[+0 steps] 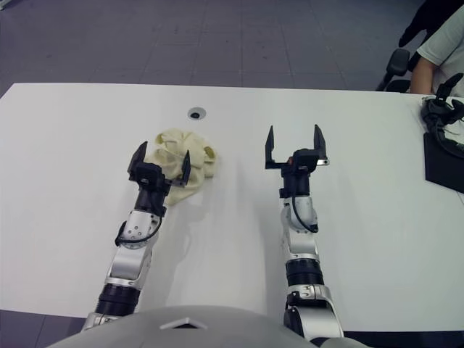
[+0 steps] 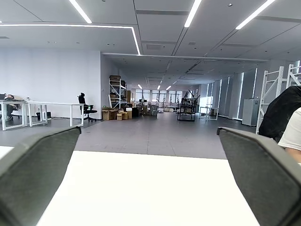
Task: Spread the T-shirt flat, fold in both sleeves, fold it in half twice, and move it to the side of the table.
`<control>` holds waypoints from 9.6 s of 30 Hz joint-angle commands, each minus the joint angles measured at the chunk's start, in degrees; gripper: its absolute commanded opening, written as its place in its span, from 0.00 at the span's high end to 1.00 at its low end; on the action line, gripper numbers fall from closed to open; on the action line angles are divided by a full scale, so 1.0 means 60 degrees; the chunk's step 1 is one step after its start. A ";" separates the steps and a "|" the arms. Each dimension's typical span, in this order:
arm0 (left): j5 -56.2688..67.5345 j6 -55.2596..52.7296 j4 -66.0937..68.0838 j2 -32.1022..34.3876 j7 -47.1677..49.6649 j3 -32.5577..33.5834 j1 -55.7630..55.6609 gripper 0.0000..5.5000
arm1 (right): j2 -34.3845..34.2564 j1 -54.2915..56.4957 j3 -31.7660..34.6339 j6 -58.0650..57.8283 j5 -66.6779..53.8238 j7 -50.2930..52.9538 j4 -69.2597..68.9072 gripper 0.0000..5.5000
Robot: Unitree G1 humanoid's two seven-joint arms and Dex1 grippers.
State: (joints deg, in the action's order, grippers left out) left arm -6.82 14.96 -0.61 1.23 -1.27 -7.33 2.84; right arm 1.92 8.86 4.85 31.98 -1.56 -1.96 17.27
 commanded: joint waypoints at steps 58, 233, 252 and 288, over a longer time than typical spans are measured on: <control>-0.1467 -0.2595 -0.0551 0.2797 -0.3679 -0.3556 0.0917 0.02 | 0.0368 0.0512 0.0540 -0.0144 -0.0178 0.0367 -0.0153 0.02; 0.5360 -0.9574 -0.6729 0.3824 -0.2011 0.2446 -0.2336 0.99 | 0.1825 -0.3200 -0.4526 -0.7160 -0.4656 -0.4480 -0.7359 1.00; 0.2165 -0.7133 -0.3327 0.6501 -0.4043 0.1015 -0.5937 1.00 | 0.4861 0.4212 0.0244 -0.5151 -0.2569 -0.4982 -0.2560 1.00; -0.1151 -0.1710 -0.4959 0.8401 -0.4979 -0.2381 -0.2379 1.00 | 0.5572 -0.0633 -0.1328 -0.2981 -0.3945 -0.7748 -0.4229 0.91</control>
State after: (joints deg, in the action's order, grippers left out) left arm -23.02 13.99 -27.11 56.22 -28.24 -26.56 -7.81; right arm 36.73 5.96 -4.38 17.34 -22.10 -49.72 -4.31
